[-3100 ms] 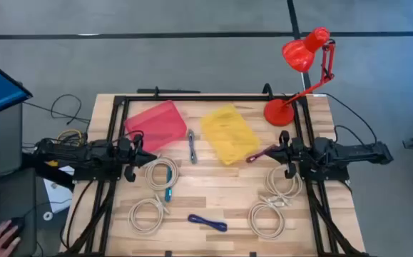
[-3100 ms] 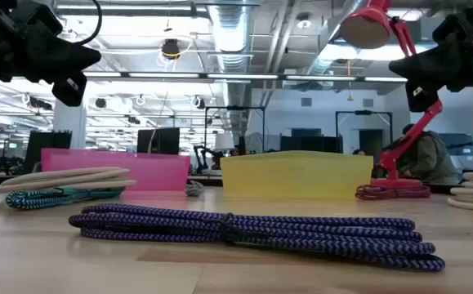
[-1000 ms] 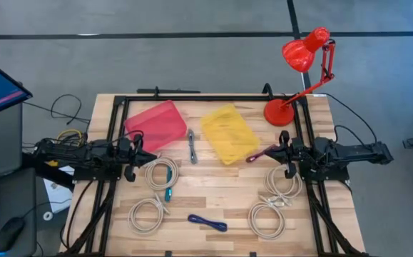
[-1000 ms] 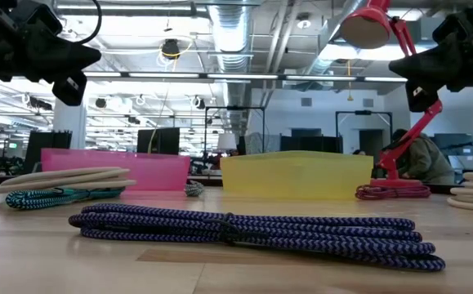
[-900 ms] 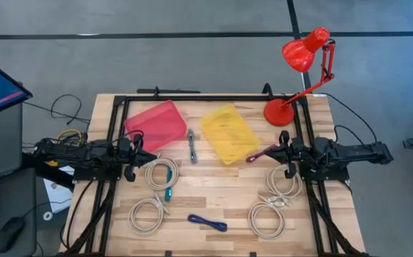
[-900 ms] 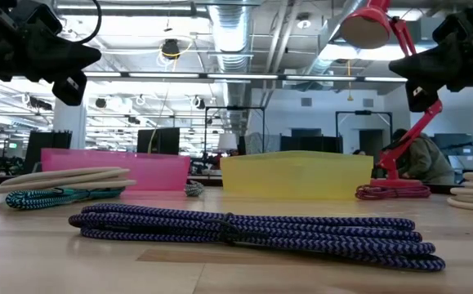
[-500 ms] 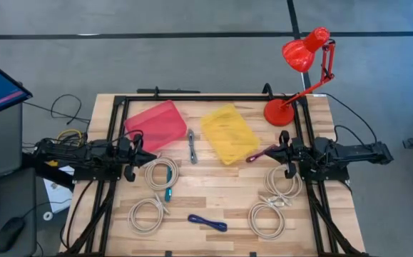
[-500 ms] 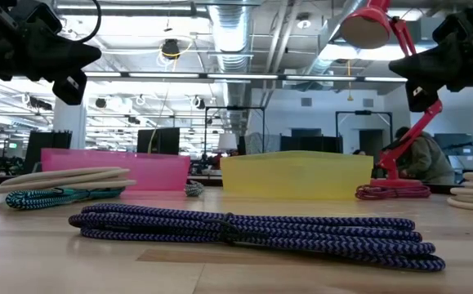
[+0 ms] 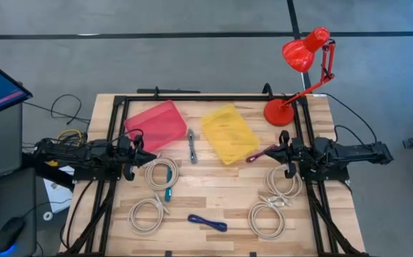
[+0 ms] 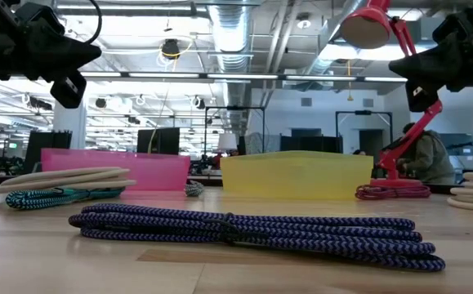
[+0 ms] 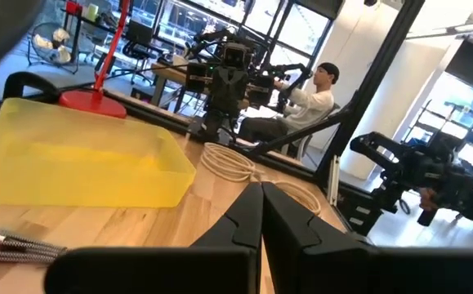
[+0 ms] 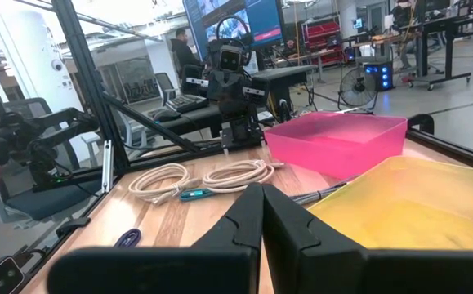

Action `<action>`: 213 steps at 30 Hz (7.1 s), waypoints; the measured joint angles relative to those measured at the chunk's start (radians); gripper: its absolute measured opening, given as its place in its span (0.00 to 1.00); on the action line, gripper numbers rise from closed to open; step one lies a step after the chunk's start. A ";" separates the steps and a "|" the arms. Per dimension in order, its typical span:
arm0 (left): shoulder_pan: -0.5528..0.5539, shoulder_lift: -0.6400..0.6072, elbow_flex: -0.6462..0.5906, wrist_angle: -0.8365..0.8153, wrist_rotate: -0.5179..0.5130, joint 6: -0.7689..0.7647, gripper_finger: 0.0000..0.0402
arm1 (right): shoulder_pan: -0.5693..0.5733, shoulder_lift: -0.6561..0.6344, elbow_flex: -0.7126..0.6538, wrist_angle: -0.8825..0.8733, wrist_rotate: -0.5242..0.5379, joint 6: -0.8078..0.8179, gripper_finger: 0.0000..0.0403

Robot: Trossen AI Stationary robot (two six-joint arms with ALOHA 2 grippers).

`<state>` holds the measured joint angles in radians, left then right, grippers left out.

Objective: Pick & Place USB Port
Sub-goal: Put the pink charger cable into the yellow transparent bin

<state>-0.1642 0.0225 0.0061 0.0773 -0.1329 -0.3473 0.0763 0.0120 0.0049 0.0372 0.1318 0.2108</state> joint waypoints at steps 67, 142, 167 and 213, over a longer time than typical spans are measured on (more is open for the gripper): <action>0.000 0.521 0.408 0.163 -0.167 -0.024 0.01 | -0.006 0.617 0.748 -1.103 0.182 0.130 0.00; 0.000 0.520 0.406 0.163 -0.166 -0.026 0.01 | -0.398 1.191 0.619 -0.900 0.004 -0.553 0.47; 0.000 0.520 0.406 0.163 -0.166 -0.026 0.01 | -0.508 1.369 0.597 -0.754 -0.061 -0.589 0.12; 0.000 0.520 0.406 0.163 -0.166 -0.027 0.01 | -0.392 1.587 1.385 -1.113 0.054 0.000 0.00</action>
<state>-0.1642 0.5430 0.4122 0.2406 -0.2989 -0.3744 -0.3153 1.5993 1.3903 -1.0756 0.1856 0.2111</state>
